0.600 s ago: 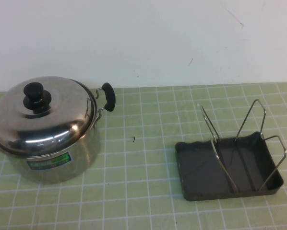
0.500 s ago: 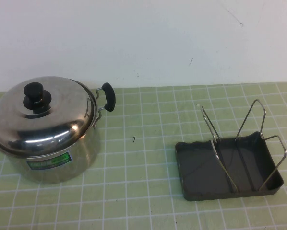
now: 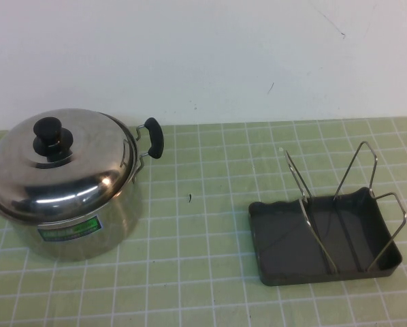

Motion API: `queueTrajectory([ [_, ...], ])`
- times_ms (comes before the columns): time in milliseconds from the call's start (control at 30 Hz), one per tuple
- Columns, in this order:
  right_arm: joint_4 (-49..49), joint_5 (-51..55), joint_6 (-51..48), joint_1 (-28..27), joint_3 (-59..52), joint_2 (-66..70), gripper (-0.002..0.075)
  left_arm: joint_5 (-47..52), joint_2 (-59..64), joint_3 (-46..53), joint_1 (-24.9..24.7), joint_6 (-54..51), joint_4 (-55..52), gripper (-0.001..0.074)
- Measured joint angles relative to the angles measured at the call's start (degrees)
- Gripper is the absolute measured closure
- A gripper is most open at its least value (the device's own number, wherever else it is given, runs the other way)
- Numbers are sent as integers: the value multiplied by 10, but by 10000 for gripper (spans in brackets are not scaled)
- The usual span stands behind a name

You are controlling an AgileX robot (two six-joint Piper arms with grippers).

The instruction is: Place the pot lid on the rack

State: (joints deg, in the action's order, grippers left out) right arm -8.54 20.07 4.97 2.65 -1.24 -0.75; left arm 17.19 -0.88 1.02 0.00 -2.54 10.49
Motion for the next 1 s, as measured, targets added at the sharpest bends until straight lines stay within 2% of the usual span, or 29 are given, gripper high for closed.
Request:
queueTrajectory([
  [400,0,0,0,0,0,0,697,-8,0,0,0,9,23,737],
  [467,0,0,0,0,0,0,697,-17,0,1,0,60,115,737],
  [567,0,0,0,0,0,0,697,-36,0,1,0,145,327,737],
  [667,0,0,0,0,0,0,697,-67,0,1,0,171,466,737],
  [867,0,0,0,0,0,0,697,-152,0,1,0,114,519,737],
  [1000,0,0,0,0,0,0,697,-115,0,-17,-1,-13,462,737],
])
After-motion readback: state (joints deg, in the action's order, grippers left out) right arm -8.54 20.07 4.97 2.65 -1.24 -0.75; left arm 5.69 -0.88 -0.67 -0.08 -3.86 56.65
